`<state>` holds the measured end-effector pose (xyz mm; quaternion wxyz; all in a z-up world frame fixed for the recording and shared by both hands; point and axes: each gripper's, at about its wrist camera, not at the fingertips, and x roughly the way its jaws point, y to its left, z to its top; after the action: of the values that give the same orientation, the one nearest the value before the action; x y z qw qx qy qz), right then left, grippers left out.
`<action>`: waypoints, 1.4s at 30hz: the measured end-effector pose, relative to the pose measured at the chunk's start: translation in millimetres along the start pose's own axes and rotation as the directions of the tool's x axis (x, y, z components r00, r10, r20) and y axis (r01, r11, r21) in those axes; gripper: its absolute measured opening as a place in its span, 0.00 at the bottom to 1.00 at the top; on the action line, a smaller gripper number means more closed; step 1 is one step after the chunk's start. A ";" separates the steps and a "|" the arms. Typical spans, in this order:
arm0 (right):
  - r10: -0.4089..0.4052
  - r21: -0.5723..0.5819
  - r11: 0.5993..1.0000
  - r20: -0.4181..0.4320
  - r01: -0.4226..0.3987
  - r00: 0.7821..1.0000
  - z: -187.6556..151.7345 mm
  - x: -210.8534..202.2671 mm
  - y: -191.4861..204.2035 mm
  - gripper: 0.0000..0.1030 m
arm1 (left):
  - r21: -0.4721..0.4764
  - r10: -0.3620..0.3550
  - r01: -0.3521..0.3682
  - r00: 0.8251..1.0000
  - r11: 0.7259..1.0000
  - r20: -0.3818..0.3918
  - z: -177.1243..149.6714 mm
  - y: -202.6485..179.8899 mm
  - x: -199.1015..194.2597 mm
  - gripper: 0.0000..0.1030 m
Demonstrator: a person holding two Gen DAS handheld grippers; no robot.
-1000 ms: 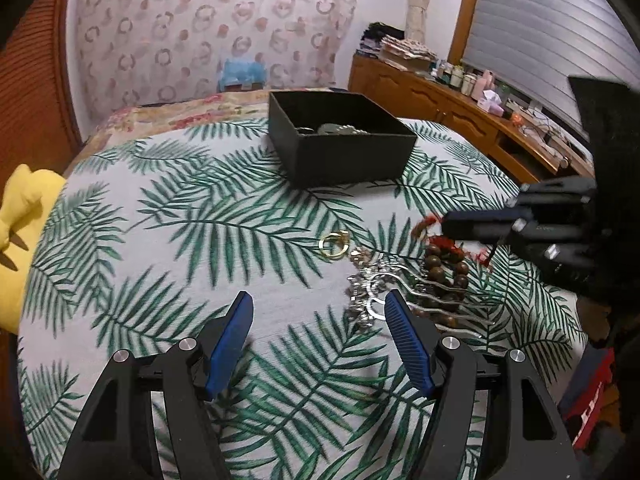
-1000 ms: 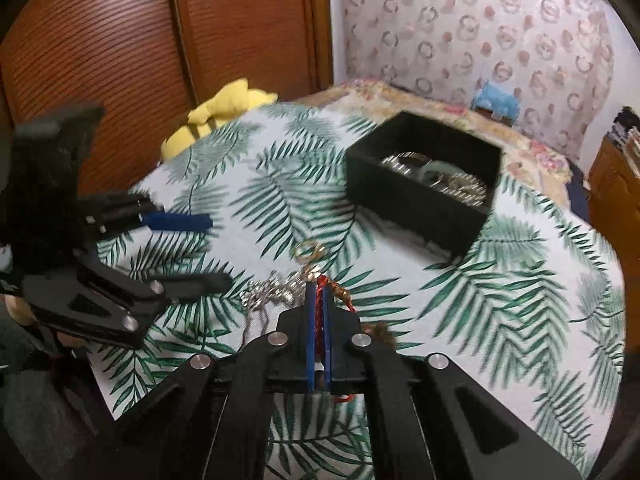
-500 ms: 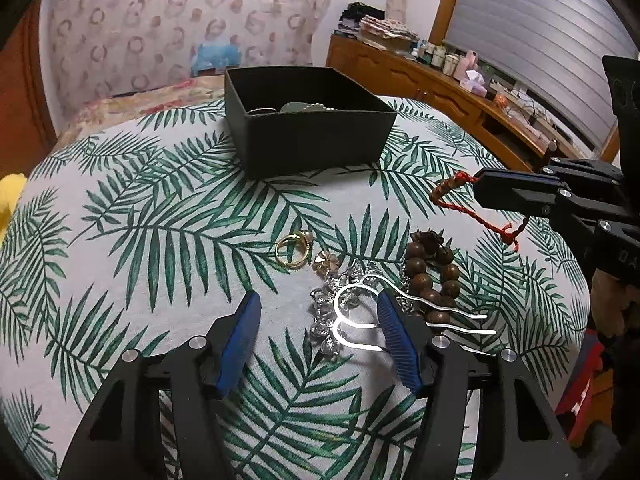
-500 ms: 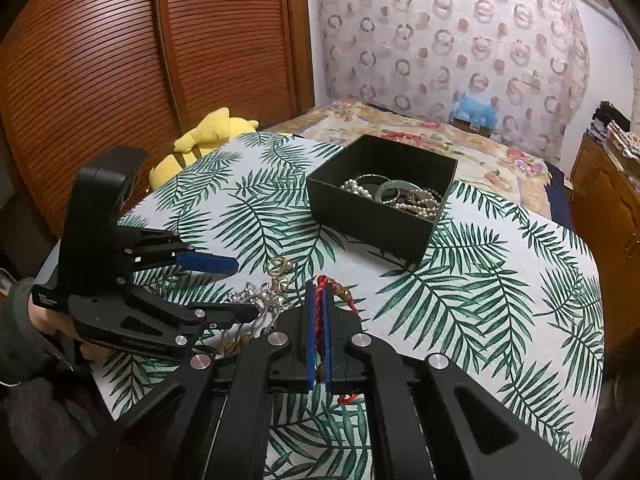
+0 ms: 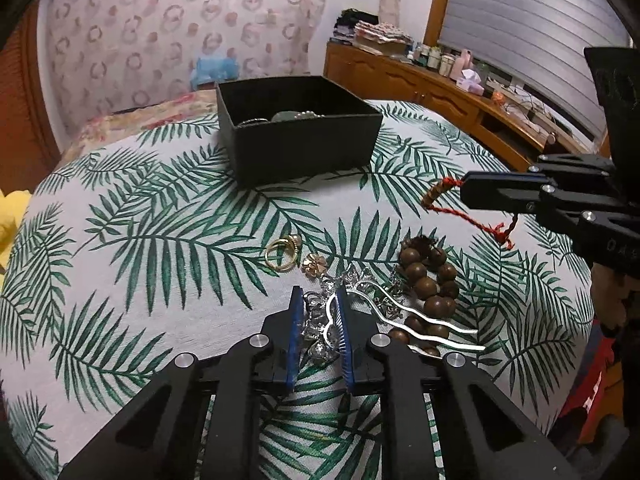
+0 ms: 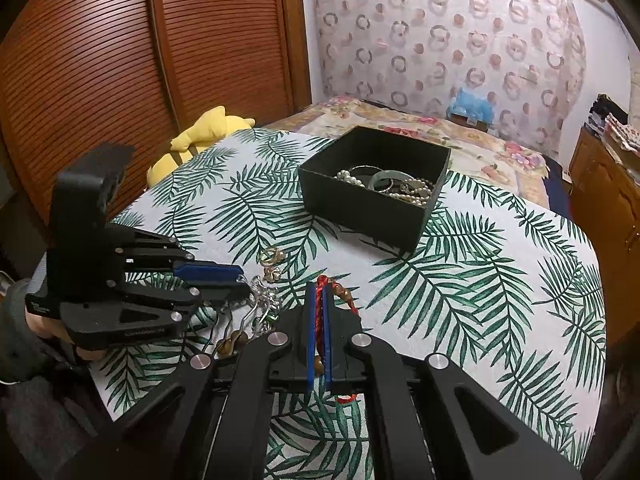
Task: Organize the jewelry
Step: 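Close the left gripper on the silver hairpins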
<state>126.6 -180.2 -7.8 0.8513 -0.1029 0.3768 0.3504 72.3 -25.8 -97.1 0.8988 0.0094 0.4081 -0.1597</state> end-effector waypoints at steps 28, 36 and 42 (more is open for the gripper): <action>0.002 0.021 1.000 -0.013 -0.001 1.000 -6.5 5.4 -7.9 0.04 | 0.017 -0.024 0.024 1.000 1.000 0.018 9.1 2.7 -7.2 0.38; -0.004 0.023 1.000 -0.016 0.004 1.000 -8.6 5.3 -11.2 0.04 | 0.067 -0.053 0.055 0.998 0.996 -0.031 12.7 0.6 9.6 0.41; -0.004 0.018 1.000 -0.020 0.004 1.000 -8.4 4.5 -11.3 0.04 | 0.050 -0.113 0.114 0.993 0.992 -0.027 8.1 5.2 9.1 0.23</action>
<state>131.5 -189.8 -17.9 0.8491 -0.0994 0.3880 0.3442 85.3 -24.6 -99.0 0.8828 0.0111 0.4145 -0.2209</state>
